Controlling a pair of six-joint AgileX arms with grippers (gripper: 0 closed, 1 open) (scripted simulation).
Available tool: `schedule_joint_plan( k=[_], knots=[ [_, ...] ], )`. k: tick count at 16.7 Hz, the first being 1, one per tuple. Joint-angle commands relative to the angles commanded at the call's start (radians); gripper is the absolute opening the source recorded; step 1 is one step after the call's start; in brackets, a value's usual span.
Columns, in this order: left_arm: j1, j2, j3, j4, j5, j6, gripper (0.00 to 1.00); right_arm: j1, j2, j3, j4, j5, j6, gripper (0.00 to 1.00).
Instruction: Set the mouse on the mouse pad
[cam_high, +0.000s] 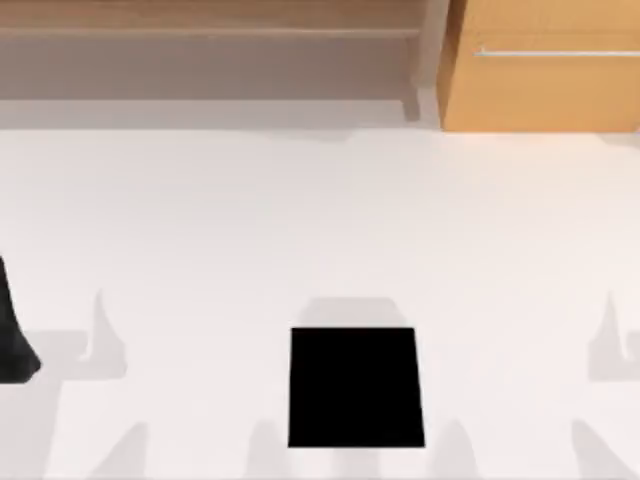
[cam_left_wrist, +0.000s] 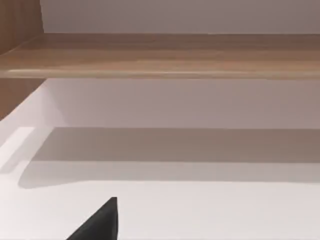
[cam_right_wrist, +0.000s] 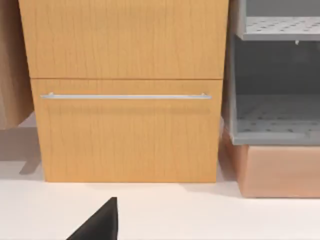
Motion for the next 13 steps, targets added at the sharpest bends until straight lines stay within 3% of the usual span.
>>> schedule_joint_plan(
  k=[6,13],
  knots=[
    [0.009,0.103,0.082,-0.061,0.002,0.088,1.00,0.000,0.000,0.000,0.000,0.000,0.000,1.00],
    [0.053,0.661,0.411,-0.380,0.009,0.432,1.00,0.000,0.000,0.000,0.000,0.000,0.000,1.00]
  ],
)
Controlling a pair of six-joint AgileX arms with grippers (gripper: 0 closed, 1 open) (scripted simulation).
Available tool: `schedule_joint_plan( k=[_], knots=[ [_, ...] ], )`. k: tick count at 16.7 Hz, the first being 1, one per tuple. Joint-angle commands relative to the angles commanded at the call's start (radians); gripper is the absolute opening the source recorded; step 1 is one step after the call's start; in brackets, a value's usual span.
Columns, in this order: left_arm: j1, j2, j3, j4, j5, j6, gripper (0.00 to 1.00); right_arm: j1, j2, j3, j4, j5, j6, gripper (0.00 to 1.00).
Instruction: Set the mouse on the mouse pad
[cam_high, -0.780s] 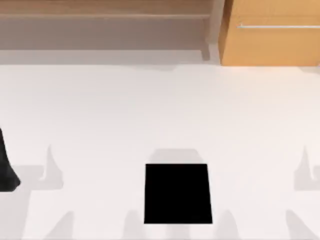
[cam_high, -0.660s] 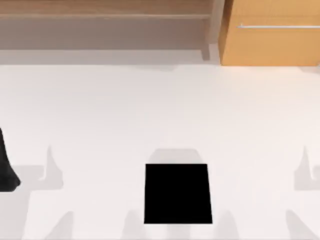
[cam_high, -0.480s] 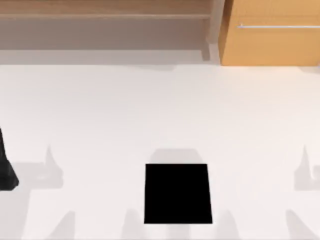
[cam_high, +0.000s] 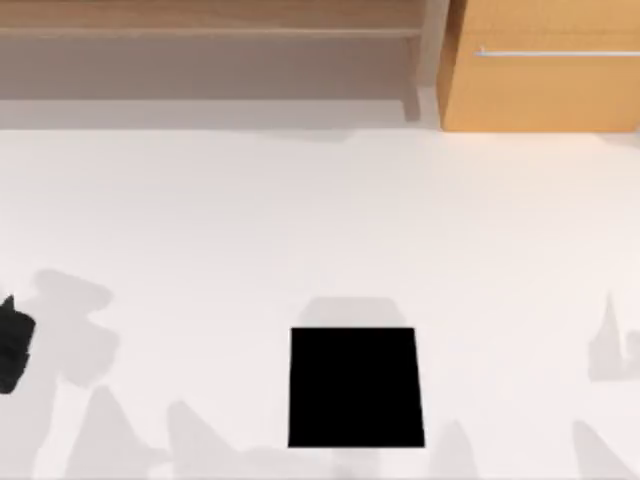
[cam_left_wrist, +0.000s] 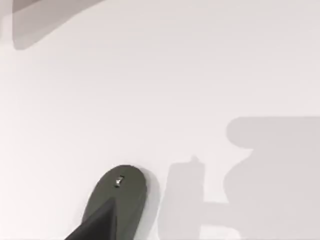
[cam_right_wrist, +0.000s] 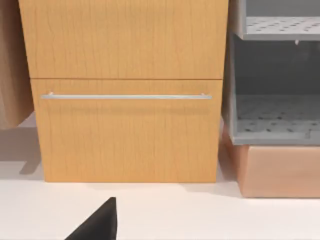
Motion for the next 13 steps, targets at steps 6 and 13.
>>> schedule_joint_plan(
  k=[6,13],
  knots=[
    [0.084,0.662,0.341,-0.385,-0.009,0.285,1.00,0.000,0.000,0.000,0.000,0.000,0.000,1.00],
    [0.211,1.164,0.800,-0.676,-0.016,0.452,1.00,0.000,0.000,0.000,0.000,0.000,0.000,1.00]
  ],
)
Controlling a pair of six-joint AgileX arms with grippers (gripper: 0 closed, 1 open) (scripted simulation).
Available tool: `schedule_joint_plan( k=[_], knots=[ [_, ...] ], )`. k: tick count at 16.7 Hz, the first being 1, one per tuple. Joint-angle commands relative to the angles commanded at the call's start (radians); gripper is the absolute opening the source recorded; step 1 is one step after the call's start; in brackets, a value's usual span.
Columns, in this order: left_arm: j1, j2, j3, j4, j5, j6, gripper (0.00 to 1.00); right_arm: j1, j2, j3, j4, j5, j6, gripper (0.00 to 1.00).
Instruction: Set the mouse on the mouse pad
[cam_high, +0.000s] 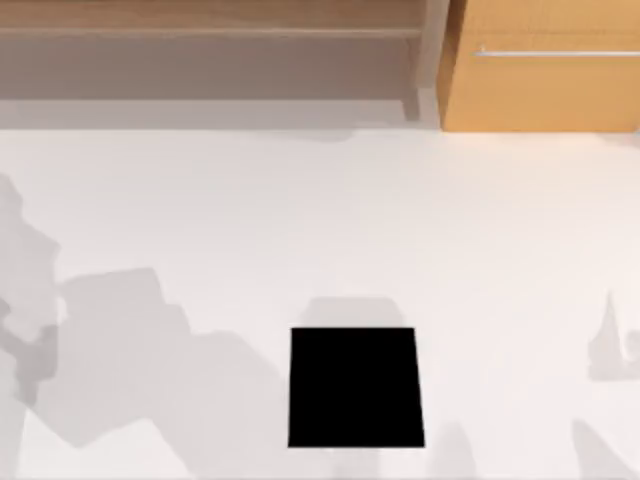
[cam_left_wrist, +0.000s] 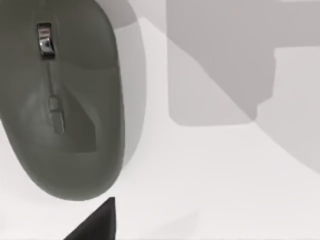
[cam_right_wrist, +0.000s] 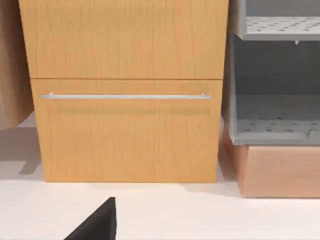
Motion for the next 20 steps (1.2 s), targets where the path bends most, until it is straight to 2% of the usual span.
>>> schedule_joint_plan(
  k=[4,7,14,20],
  knots=[
    [0.056,0.077,0.197,-0.051,0.005,0.026,1.00,0.000,0.000,0.000,0.000,0.000,0.000,1.00],
    [0.072,0.085,0.247,-0.057,0.007,0.028,1.00,0.000,0.000,0.000,0.000,0.000,0.000,1.00],
    [0.069,0.099,0.218,-0.017,0.007,0.027,1.00,0.000,0.000,0.000,0.000,0.000,0.000,1.00],
    [0.073,0.205,0.070,0.246,0.008,0.031,1.00,0.000,0.000,0.000,0.000,0.000,0.000,1.00]
  ],
)
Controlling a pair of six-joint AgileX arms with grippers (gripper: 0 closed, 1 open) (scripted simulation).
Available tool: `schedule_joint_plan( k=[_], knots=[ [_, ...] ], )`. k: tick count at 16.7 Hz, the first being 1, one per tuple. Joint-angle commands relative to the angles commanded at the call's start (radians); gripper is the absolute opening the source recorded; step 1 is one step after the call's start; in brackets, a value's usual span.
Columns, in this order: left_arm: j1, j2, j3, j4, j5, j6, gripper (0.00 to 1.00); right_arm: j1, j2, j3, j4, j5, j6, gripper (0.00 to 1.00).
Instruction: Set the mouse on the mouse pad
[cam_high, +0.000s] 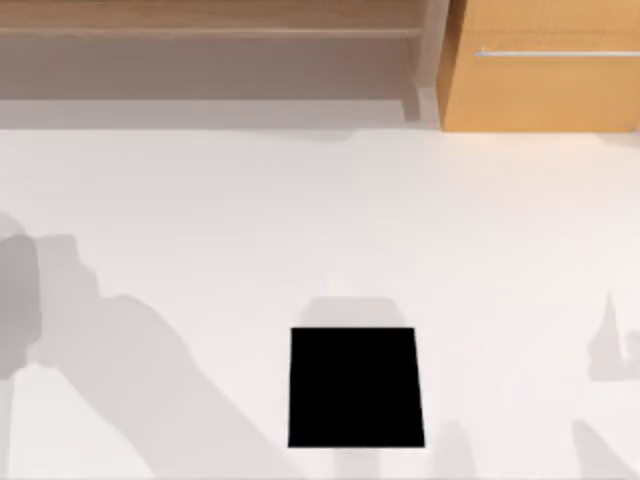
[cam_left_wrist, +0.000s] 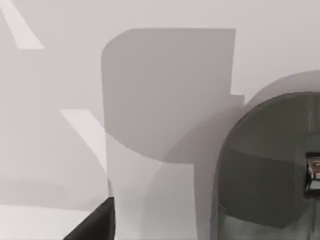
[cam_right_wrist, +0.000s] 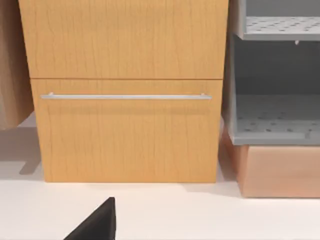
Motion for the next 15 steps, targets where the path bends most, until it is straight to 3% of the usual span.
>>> schedule_joint_plan(
  k=[6,15],
  knots=[
    [0.001,0.028,-0.039,0.060,0.000,0.002,1.00,0.000,0.000,0.000,0.000,0.000,0.000,1.00],
    [0.001,0.028,-0.039,0.060,0.000,0.002,0.32,0.000,0.000,0.000,0.000,0.000,0.000,1.00]
  ],
)
